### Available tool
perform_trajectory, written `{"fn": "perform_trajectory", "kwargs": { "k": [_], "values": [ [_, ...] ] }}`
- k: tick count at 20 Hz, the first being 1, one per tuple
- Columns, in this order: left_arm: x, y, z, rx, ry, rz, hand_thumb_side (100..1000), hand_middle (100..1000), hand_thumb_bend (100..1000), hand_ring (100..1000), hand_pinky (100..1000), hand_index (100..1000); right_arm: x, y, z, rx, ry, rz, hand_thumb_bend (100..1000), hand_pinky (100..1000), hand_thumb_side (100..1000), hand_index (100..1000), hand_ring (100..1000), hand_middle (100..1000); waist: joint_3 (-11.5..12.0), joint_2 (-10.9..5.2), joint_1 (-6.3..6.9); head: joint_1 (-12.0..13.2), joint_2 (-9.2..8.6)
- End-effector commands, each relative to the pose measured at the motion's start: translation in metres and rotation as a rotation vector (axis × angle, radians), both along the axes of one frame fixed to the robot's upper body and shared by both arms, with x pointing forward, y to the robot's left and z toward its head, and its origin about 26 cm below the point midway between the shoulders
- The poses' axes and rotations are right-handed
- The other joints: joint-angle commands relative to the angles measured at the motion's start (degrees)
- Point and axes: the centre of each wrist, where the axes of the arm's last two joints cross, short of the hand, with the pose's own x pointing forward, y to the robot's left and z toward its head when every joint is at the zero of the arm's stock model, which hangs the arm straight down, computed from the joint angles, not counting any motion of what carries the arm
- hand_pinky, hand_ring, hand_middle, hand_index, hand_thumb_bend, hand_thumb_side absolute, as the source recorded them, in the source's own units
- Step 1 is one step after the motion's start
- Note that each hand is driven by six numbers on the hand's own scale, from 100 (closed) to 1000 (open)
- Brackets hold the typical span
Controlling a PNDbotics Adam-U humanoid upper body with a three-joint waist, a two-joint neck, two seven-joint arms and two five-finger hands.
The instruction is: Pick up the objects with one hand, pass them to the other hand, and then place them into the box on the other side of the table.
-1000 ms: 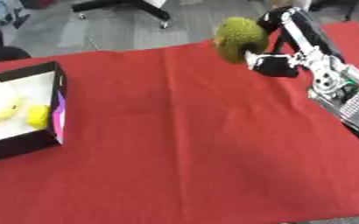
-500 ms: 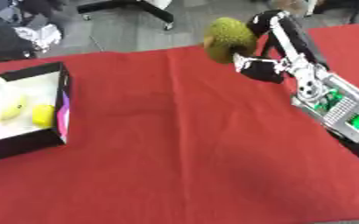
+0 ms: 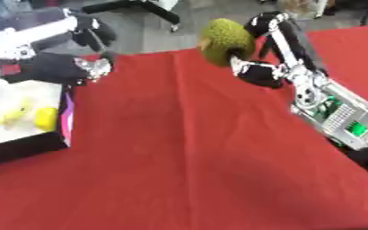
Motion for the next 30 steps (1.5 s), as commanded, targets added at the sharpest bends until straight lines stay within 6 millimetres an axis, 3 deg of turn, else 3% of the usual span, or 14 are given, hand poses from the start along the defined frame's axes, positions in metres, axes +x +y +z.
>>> {"fn": "perform_trajectory", "kwargs": {
  "k": [1,6,10,22,28,30],
  "values": [
    [0.001,-0.006,0.008,0.022,-0.034,-0.002,574,769,100,777,849,863,-0.001,0.004,0.009,-0.006,-0.05,0.018,100,407,100,529,618,538,0.14,-1.55,0.55,0.07,-0.09],
    [0.0,-0.017,0.004,0.029,-0.043,-0.014,560,781,100,791,861,873,-0.001,0.007,0.007,-0.009,-0.048,0.03,100,407,100,528,617,538,0.13,-1.49,0.5,0.27,-0.09],
    [-0.001,-0.022,0.003,0.038,-0.034,-0.027,509,783,154,799,867,874,-0.001,0.009,0.007,-0.007,-0.048,0.036,100,406,100,528,617,538,0.1,-1.4,0.58,0.32,-0.09],
    [-0.002,-0.043,-0.006,-0.033,-0.102,0.028,366,776,171,793,863,877,-0.002,0.021,0.005,-0.004,-0.065,0.066,100,408,100,527,613,537,0.05,-0.9,0.8,0.68,-0.09],
    [-0.002,-0.05,-0.01,-0.058,-0.115,0.041,348,777,156,792,864,880,-0.002,0.026,0.004,-0.013,-0.089,0.078,100,413,100,528,611,537,0.01,-0.82,0.94,1.1,-0.09],
    [-0.001,-0.052,-0.012,-0.07,-0.115,0.049,381,777,152,791,867,883,-0.002,0.027,0.004,-0.015,-0.095,0.084,100,413,100,528,611,537,0.0,-0.8,0.96,1.26,-0.09]
  ]
}}
